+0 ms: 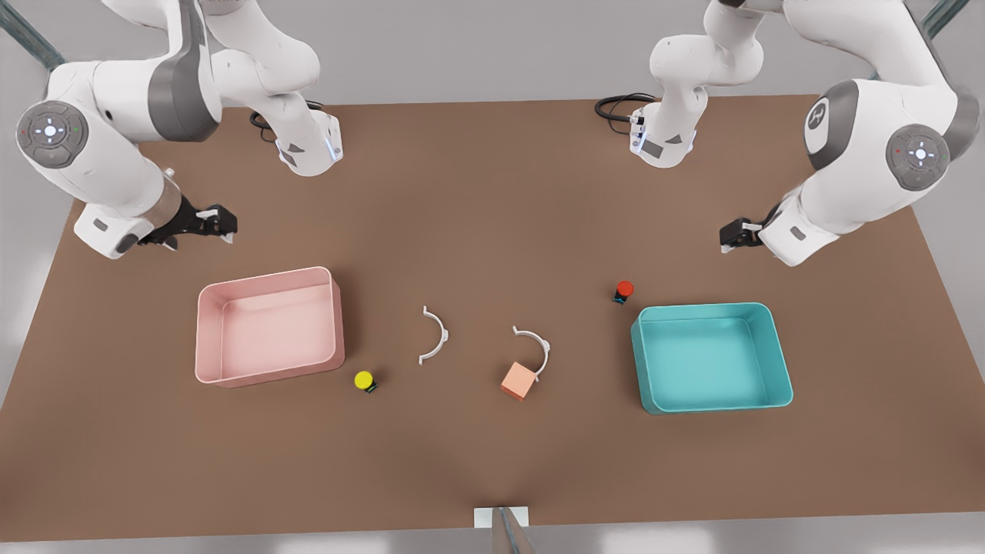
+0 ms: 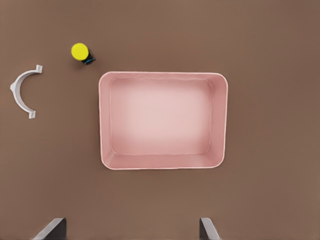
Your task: Place the red button in the blue storage box with the left arm, and place the yellow button in the pink storage box with the right arm
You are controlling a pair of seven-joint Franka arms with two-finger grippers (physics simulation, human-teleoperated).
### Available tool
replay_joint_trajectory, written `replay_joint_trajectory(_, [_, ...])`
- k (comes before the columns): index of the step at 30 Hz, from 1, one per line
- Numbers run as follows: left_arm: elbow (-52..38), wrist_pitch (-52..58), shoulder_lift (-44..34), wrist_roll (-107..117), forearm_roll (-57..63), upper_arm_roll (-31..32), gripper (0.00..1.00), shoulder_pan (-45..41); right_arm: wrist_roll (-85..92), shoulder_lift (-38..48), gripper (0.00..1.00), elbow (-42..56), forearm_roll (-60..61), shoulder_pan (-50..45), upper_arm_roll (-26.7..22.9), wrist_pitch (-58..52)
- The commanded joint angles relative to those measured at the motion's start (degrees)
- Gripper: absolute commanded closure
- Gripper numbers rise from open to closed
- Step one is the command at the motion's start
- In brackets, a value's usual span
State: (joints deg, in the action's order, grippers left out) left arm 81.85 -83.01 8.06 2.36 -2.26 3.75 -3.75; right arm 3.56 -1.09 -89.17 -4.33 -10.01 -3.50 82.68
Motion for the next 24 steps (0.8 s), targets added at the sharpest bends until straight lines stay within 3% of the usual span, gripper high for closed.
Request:
replay_joint_trajectory(1, [0.06, -6.02, 0.03, 0.8, 1.03, 0.2, 0.0, 0.41, 3.47, -0.75, 0.0, 0.13, -0.24, 6.23, -0.01, 1.96])
replay_joint_trajectory(2, [0.06, -6.02, 0.21, 1.85, 0.95, 0.11, 0.0, 0.24, -0.75, -0.67, 0.0, 0.05, -0.24, 6.14, 0.08, 1.96])
replay_joint_trajectory(3, [0.76, -5.76, 2.4, 17.98, 0.77, 0.29, 0.0, -0.99, -0.75, -0.84, 0.0, 0.05, -0.07, 6.23, -0.01, 1.96])
replay_joint_trajectory(4, [4.52, -11.09, 3.11, 41.78, -0.45, 0.29, 0.0, -3.53, -0.66, -2.41, 0.0, 0.05, 0.72, 6.23, -0.1, 1.96])
replay_joint_trajectory(6, [13.95, -24.56, 1.7, 63.28, -3.8, 0.29, 0.0, -5.39, -0.57, -7.69, 0.0, -0.13, 2.04, 6.67, -0.36, 1.78])
replay_joint_trajectory(10, [25.89, -41.86, 1.44, 85.95, -4.15, 0.29, 0.0, -7.58, 0.39, -16.04, 0.0, 0.31, 5.38, 8.07, 0.25, 1.96])
replay_joint_trajectory(15, [40.67, -60.07, 0.82, 89.31, -4.24, 0.29, 0.0, -9.17, 8.74, -24.66, 0.0, 0.57, 4.95, 7.72, 6.22, 11.89])
replay_joint_trajectory(17, [45.15, -62.97, 0.91, 90.54, -4.24, 0.29, 0.0, -10.57, 8.22, -33.27, 0.0, 9.71, 5.03, 7.28, 7.46, 11.63])
replay_joint_trajectory(19, [49.9, -68.77, 1.08, 92.65, -4.24, 0.29, 0.0, -12.07, 8.48, -34.42, 0.0, 10.51, 4.95, 6.67, 10.09, 13.38])
replay_joint_trajectory(24, [55.17, -74.93, 1.96, 95.37, -4.24, 0.29, 0.0, -12.86, 13.75, -35.29, 0.0, 9.63, 0.11, 0.87, 10.71, 26.21])
